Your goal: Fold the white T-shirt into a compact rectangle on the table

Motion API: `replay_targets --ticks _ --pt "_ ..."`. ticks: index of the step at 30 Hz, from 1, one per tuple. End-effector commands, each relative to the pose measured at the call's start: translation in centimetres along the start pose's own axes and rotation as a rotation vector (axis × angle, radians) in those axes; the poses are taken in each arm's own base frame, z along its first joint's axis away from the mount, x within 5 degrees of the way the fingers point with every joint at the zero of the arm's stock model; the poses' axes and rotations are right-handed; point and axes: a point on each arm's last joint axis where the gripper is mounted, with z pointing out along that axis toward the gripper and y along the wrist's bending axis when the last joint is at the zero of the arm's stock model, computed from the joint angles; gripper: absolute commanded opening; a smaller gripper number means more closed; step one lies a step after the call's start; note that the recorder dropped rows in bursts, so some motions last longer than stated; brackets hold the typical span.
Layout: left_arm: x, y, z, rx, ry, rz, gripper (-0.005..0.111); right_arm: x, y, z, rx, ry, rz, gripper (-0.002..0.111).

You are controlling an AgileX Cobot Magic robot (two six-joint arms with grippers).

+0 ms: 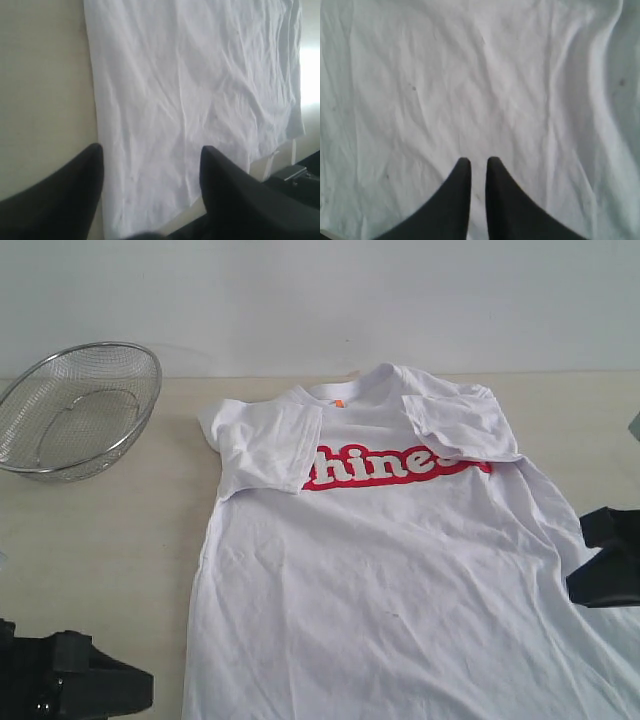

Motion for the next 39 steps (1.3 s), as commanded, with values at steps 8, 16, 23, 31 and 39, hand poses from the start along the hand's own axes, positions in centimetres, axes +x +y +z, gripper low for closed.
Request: replay_targets --ticks 8,16,23,31,39 --pt "2.8 1.7 0.5 -0.017 0.084 -0.033 0.054 1.1 -2.0 -0.4 0.240 0.094 0.117 0.061" --pt "3.1 2.3 0.7 -0.036 0.057 -0.016 0.054 2.1 -3.2 -0.9 0.398 0.191 0.175 0.061" --pt "3.0 2.9 1.5 -0.061 0.100 -0.028 0.054 2.2 -3.8 -1.2 0.466 0.194 0.180 0.061" --pt "2.1 3.6 3.2 -0.040 0.077 -0.080 0.054 1.8 -3.9 -1.1 0.472 0.145 0.181 0.061" --pt "2.6 2.6 3.6 0.102 0.154 -0.105 0.054 1.6 -3.5 -1.0 0.431 0.121 0.224 0.061"
